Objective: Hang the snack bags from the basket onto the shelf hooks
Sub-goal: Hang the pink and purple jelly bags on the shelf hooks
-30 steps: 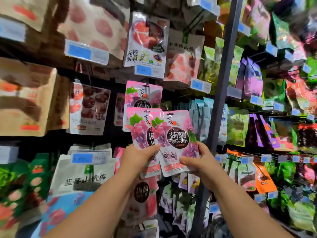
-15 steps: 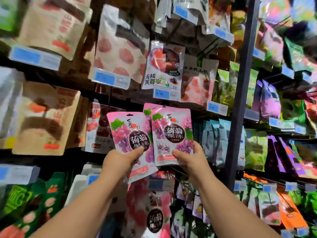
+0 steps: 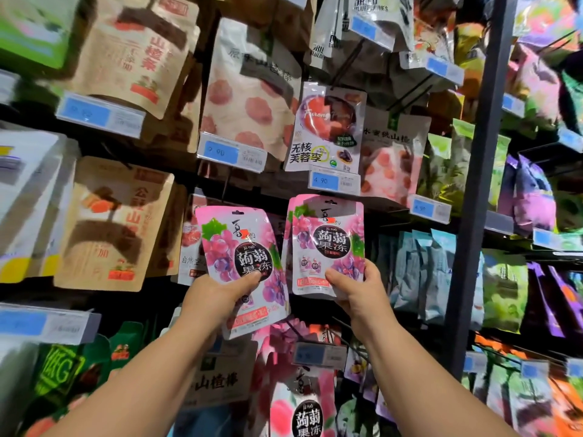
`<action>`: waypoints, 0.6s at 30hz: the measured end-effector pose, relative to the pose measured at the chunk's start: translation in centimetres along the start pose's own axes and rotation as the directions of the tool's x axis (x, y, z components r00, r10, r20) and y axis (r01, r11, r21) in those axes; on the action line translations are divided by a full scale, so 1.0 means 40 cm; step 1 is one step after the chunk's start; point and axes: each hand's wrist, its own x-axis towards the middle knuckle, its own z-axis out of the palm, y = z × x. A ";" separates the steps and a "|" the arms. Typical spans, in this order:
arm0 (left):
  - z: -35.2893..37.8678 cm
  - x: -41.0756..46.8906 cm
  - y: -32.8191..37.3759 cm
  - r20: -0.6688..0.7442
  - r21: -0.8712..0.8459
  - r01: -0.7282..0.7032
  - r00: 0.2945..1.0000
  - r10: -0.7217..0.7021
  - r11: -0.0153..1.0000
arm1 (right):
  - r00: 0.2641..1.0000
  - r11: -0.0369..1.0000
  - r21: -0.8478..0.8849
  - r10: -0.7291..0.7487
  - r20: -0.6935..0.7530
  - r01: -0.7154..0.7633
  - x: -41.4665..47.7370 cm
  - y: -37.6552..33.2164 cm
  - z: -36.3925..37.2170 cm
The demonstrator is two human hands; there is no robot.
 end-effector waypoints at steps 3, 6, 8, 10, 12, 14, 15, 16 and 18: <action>-0.005 -0.004 -0.006 0.020 -0.039 -0.007 1.000 0.007 0.999 | 1.000 1.000 0.000 -0.002 -0.007 0.002 0.008 0.004 0.006; -0.020 -0.002 -0.013 0.029 -0.059 -0.010 1.000 0.012 0.998 | 1.000 1.000 -0.013 -0.007 0.006 0.007 0.018 0.008 0.009; -0.027 0.001 -0.018 0.047 -0.057 0.003 0.999 0.000 0.998 | 1.000 1.000 -0.024 0.001 0.011 -0.001 0.025 0.014 0.009; -0.032 0.002 -0.019 0.051 -0.057 0.003 0.999 0.000 0.998 | 1.000 0.999 -0.033 0.019 0.016 -0.019 0.034 0.023 0.010; -0.036 0.003 -0.019 0.069 -0.059 0.002 0.998 0.002 0.998 | 0.999 0.995 -0.085 0.050 0.018 -0.048 0.053 0.037 0.008; -0.038 0.002 -0.014 0.083 -0.077 0.005 0.997 0.001 0.997 | 0.998 0.988 -0.142 0.062 0.018 -0.059 0.071 0.054 0.004; -0.039 0.001 -0.010 0.090 -0.095 0.002 0.996 0.006 0.995 | 0.998 0.986 -0.156 0.067 -0.008 -0.067 0.075 0.060 0.003; -0.040 0.001 -0.006 0.098 -0.113 -0.004 0.995 0.016 0.994 | 0.996 0.981 -0.176 0.075 -0.057 -0.084 0.078 0.065 0.004; -0.041 -0.002 0.005 0.118 -0.132 -0.004 0.993 0.019 0.991 | 0.978 0.955 -0.267 0.078 -0.192 -0.128 0.075 0.067 0.001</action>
